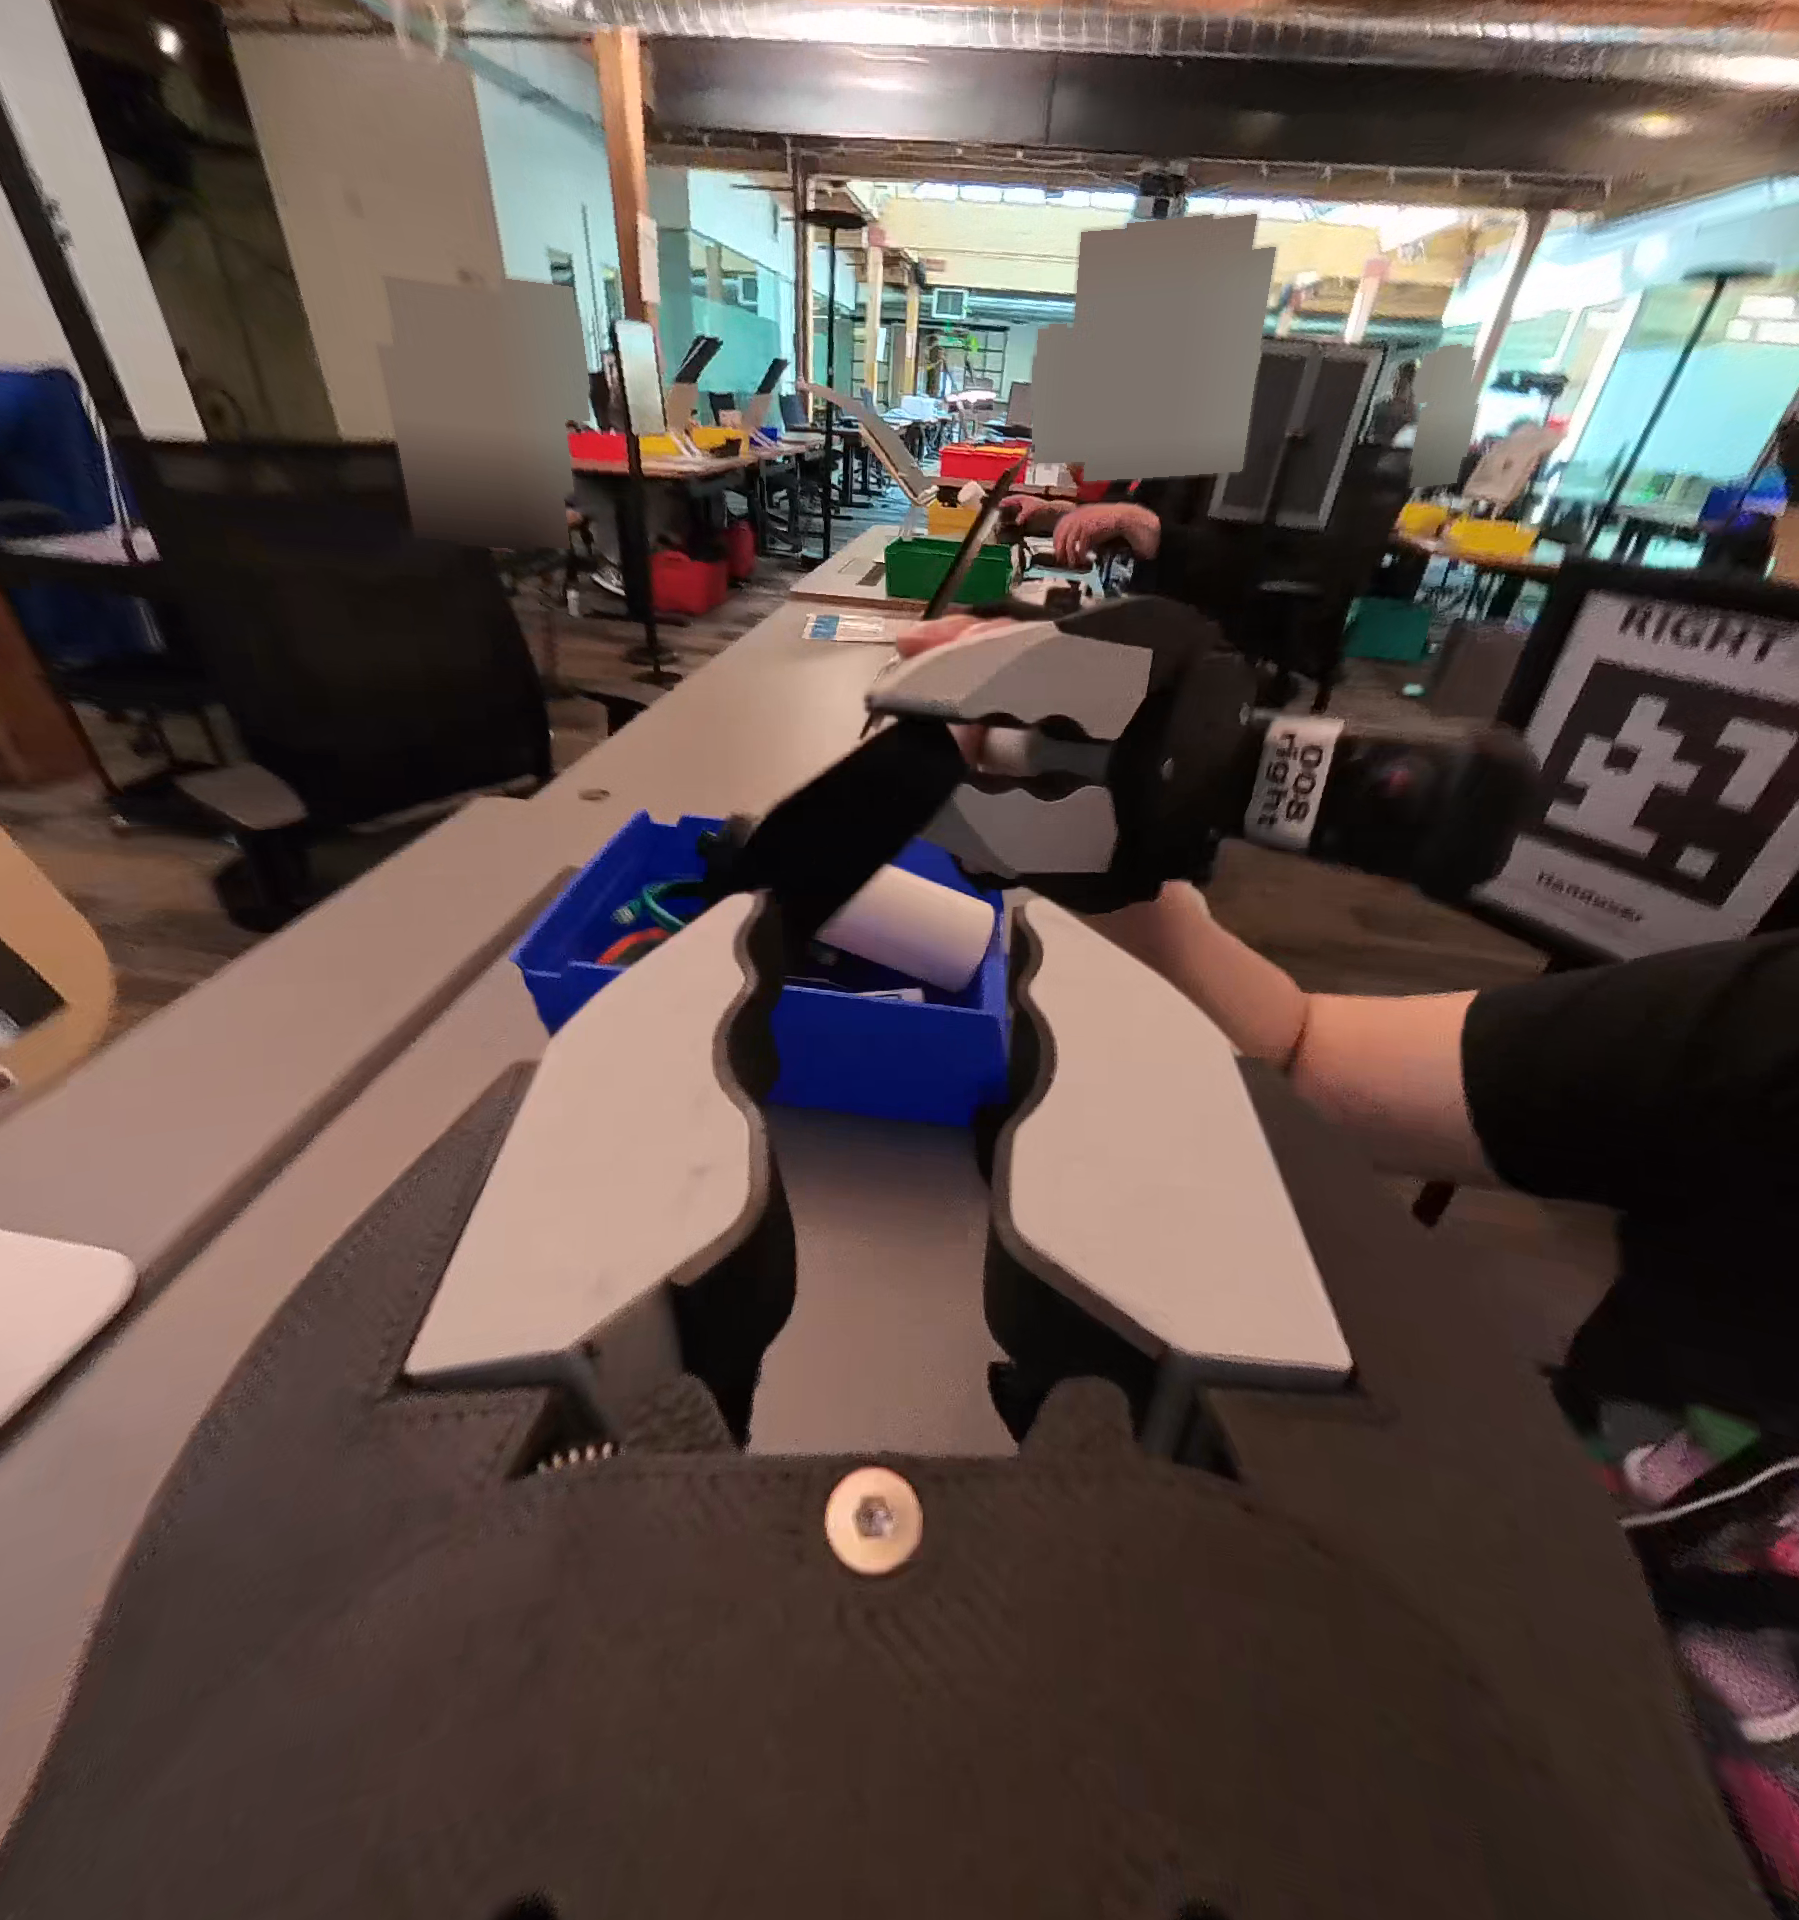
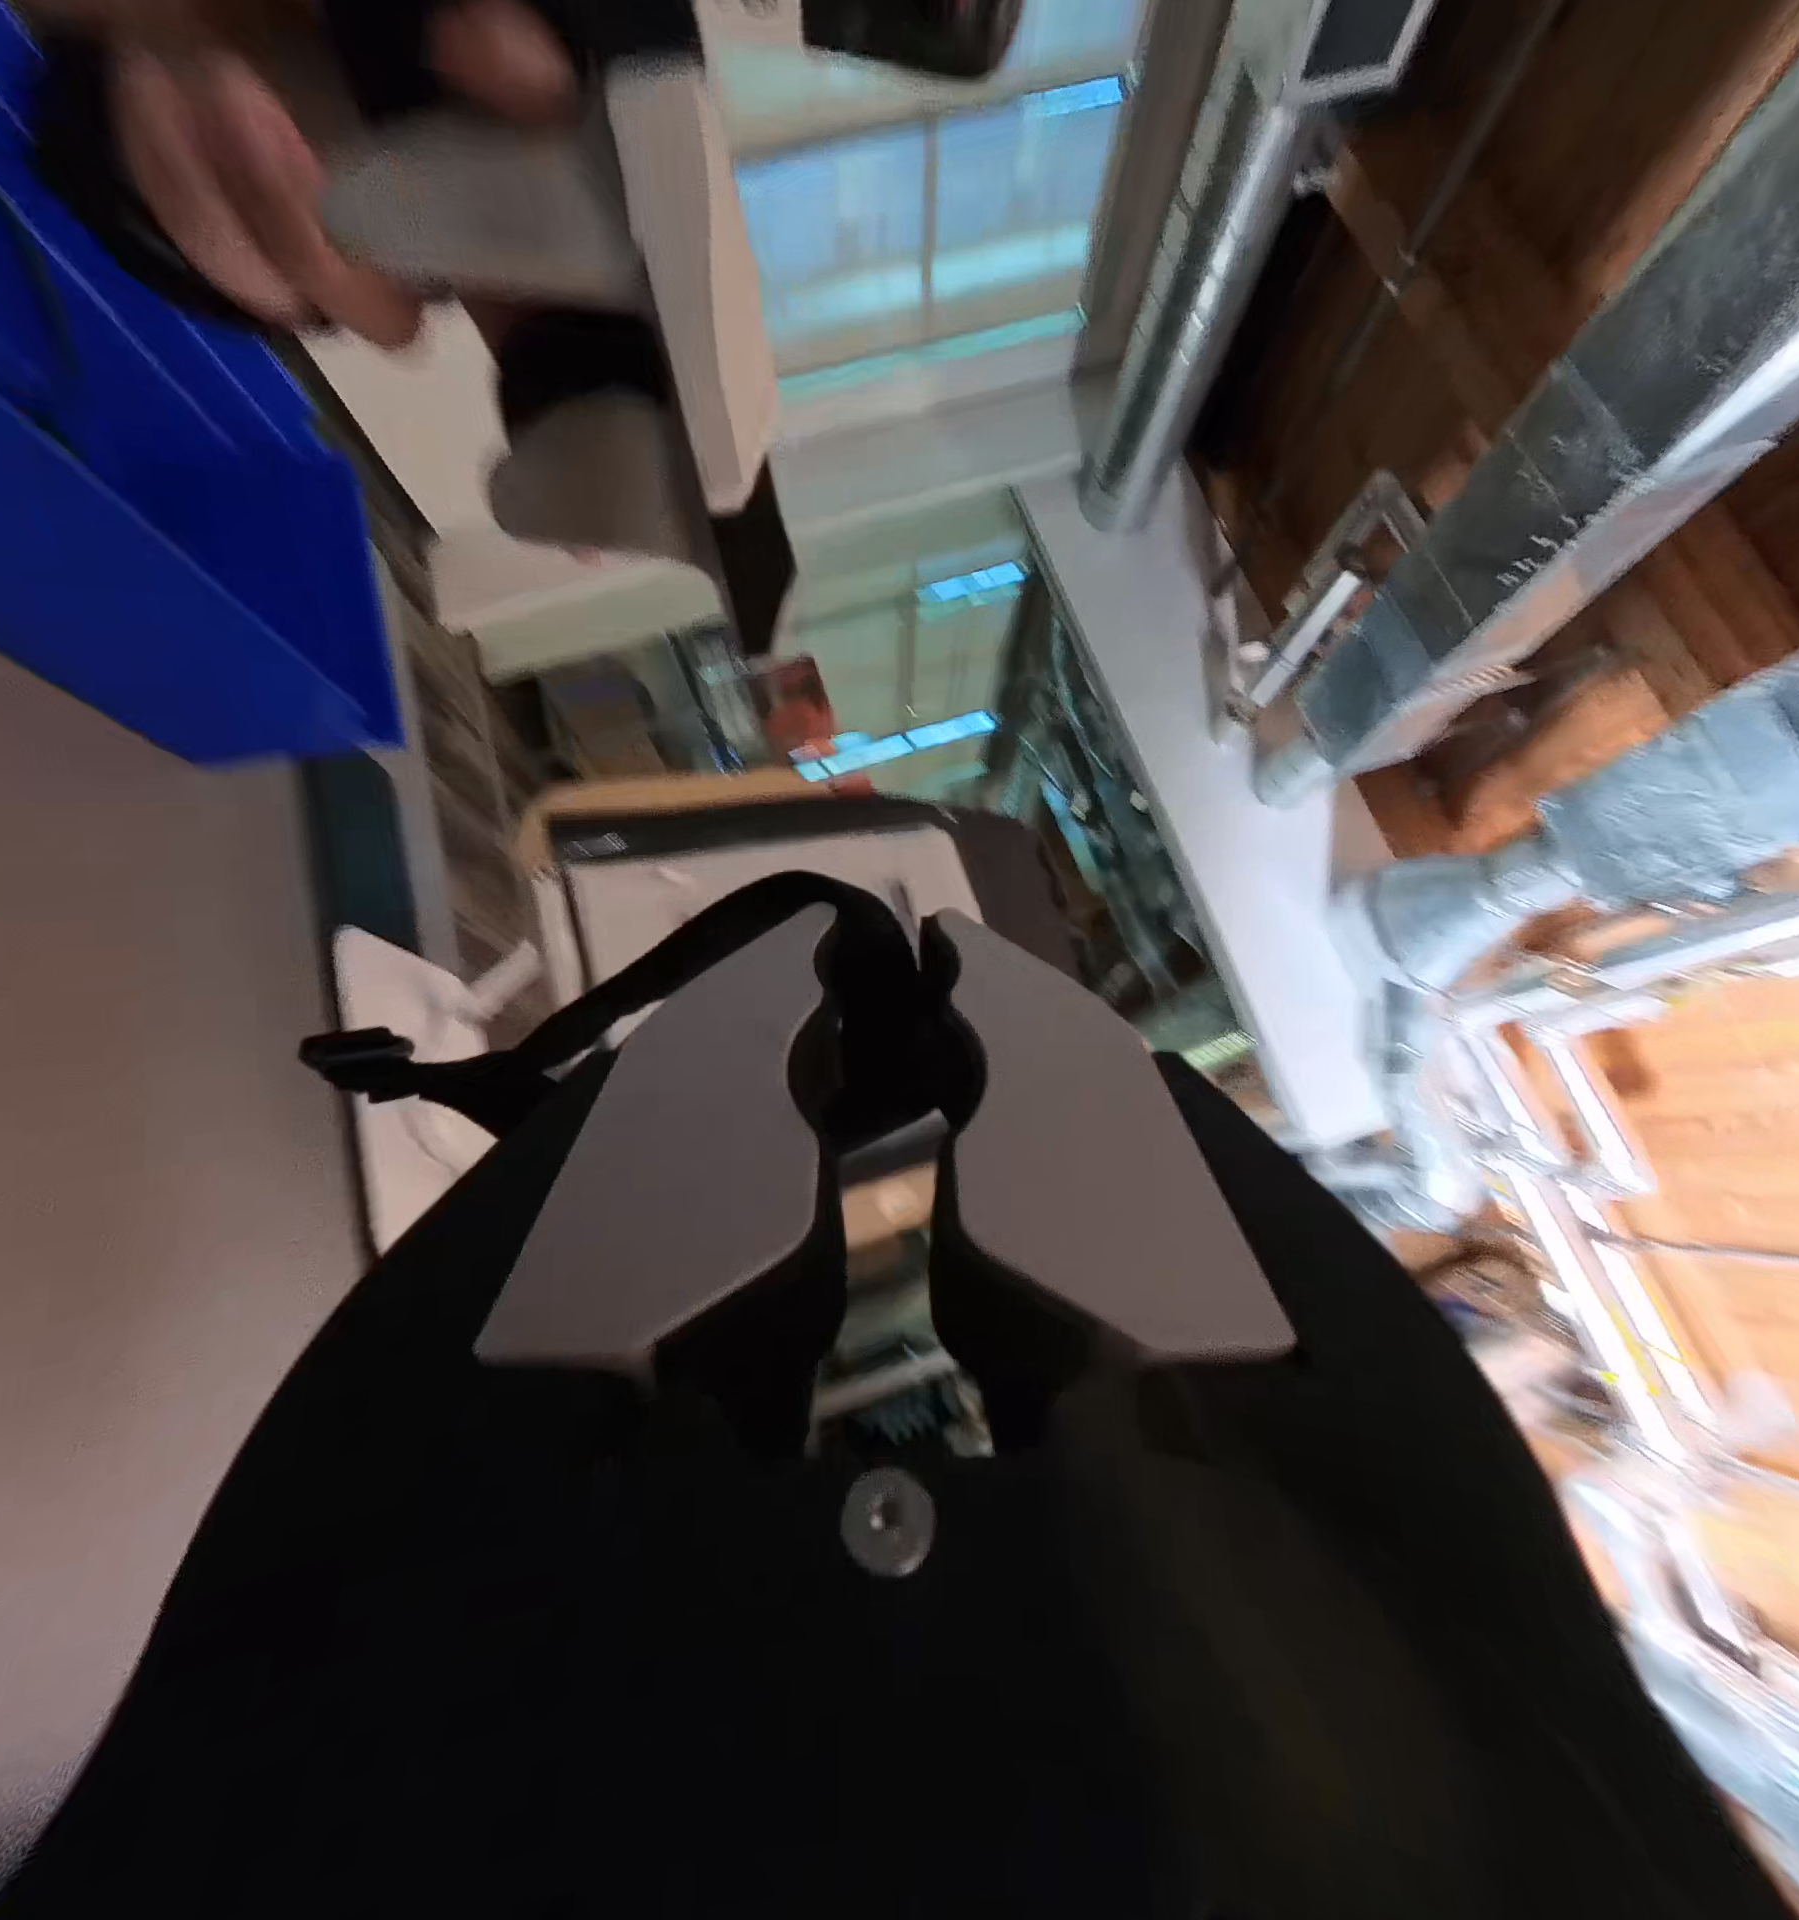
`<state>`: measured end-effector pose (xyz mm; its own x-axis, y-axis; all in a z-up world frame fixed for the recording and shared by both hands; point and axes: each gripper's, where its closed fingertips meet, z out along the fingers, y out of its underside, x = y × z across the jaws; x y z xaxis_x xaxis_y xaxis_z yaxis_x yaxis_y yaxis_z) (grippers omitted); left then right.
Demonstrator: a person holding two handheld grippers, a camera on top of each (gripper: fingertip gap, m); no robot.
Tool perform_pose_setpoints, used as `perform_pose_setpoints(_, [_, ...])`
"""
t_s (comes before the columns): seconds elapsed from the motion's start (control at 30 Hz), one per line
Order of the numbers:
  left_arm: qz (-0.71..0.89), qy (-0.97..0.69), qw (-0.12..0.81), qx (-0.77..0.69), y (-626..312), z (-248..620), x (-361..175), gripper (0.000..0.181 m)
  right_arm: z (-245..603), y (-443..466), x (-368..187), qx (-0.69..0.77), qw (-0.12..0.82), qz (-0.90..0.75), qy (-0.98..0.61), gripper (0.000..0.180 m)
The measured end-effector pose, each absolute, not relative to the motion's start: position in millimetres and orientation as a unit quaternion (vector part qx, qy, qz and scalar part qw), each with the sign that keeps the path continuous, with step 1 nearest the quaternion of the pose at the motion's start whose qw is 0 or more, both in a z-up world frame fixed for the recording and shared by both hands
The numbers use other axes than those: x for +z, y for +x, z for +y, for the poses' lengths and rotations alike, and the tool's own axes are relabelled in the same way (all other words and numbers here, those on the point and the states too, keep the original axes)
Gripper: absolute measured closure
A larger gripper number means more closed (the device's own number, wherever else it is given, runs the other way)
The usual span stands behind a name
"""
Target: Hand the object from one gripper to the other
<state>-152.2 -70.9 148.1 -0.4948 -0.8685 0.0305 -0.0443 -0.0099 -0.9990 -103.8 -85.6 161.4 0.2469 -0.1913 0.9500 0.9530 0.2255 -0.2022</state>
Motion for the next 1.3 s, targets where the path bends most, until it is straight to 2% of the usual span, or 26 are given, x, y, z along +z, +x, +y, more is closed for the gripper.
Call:
perform_pose_setpoints(0.17, [0.720,-0.263,0.351,-0.538,-166,-102,124,0.128,-109,-147,154,-0.255,0.697,-0.491,-0.457,0.167])
perform_pose_setpoints(0.27, [0.751,-0.216,0.350,-0.516,-166,-122,108,0.129,-118,-152,161,-0.203,0.717,-0.484,-0.459,0.167])
perform_pose_setpoints(0.53, [0.731,-0.227,0.327,-0.554,-142,-141,100,0.166,-116,-139,163,-0.160,0.730,-0.468,-0.471,0.165])
perform_pose_setpoints(0.63, [0.683,-0.272,0.338,-0.587,-134,-122,115,0.179,-106,-120,169,-0.150,0.761,-0.424,-0.468,0.152])
perform_pose_setpoints(0.73, [0.594,-0.330,0.368,-0.634,-130,-85,140,0.179,-100,-104,177,-0.118,0.792,-0.372,-0.468,0.144])
perform_pose_setpoints(0.83, [0.490,-0.364,0.403,-0.682,-137,-43,166,0.179,-94,-101,182,-0.030,0.821,-0.319,-0.472,0.147])
perform_pose_setpoints(0.97, [0.409,-0.378,0.423,-0.715,-151,-11,182,0.180,-63,-113,156,0.110,0.772,-0.272,-0.563,0.148])
perform_pose_setpoints(1.13, [0.379,-0.396,0.491,-0.677,-152,-1,184,0.180,-25,-122,127,0.118,0.759,-0.177,-0.615,0.139])
perform_pose_setpoints(1.3, [0.436,-0.376,0.461,-0.675,-143,-36,178,0.179,-17,-158,102,0.172,0.713,-0.209,-0.647,0.133])
